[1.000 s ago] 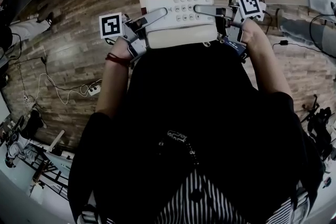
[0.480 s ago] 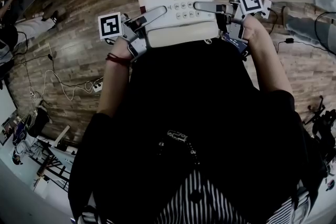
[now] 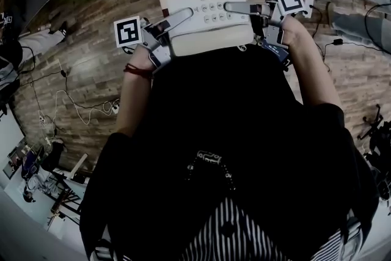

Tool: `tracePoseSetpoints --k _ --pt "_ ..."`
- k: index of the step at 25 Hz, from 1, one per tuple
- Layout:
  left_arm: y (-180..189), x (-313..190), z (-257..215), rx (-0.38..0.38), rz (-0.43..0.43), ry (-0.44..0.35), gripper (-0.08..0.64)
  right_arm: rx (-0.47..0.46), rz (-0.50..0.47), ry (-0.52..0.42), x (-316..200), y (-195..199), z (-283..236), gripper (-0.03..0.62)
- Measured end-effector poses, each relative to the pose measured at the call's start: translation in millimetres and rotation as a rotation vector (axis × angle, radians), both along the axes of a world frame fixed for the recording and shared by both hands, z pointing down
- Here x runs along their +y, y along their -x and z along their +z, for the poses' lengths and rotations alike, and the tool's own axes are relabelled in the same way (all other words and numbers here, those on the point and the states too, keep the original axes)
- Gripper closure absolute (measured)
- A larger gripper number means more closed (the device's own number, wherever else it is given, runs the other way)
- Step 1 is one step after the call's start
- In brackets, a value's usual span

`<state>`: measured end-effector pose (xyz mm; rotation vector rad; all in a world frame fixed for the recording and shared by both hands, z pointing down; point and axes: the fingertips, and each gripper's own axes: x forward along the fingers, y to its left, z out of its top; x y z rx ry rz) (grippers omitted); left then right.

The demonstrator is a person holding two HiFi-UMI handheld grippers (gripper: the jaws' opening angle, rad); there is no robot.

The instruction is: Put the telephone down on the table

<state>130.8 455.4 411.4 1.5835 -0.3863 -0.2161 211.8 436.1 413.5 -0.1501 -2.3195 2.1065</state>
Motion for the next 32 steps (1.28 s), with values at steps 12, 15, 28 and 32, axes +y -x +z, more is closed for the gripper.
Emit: tracePoseSetpoints --k 12,15,28,32 --pt "12.6 -57.7 -5.5 0.032 0.093 -0.024 0.282 0.029 0.106 -0.015 -48.4 11.1 -9.4 0.446" --pt "24.9 -80.0 -2.9 0.044 0.106 -0.023 0.282 0.043 0.122 -0.016 -69.1 22.9 -8.0 0.447" --pt "83.4 -186.2 -6.9 0.085 0.217 -0.015 0.282 0.09 0.249 -0.015 -166.0 80.7 -14.8 0.447" --pt "99.4 -205.9 -5.6 0.088 0.244 -0.016 0.282 0.094 0.271 -0.011 -183.4 97.3 -16.1 0.446"
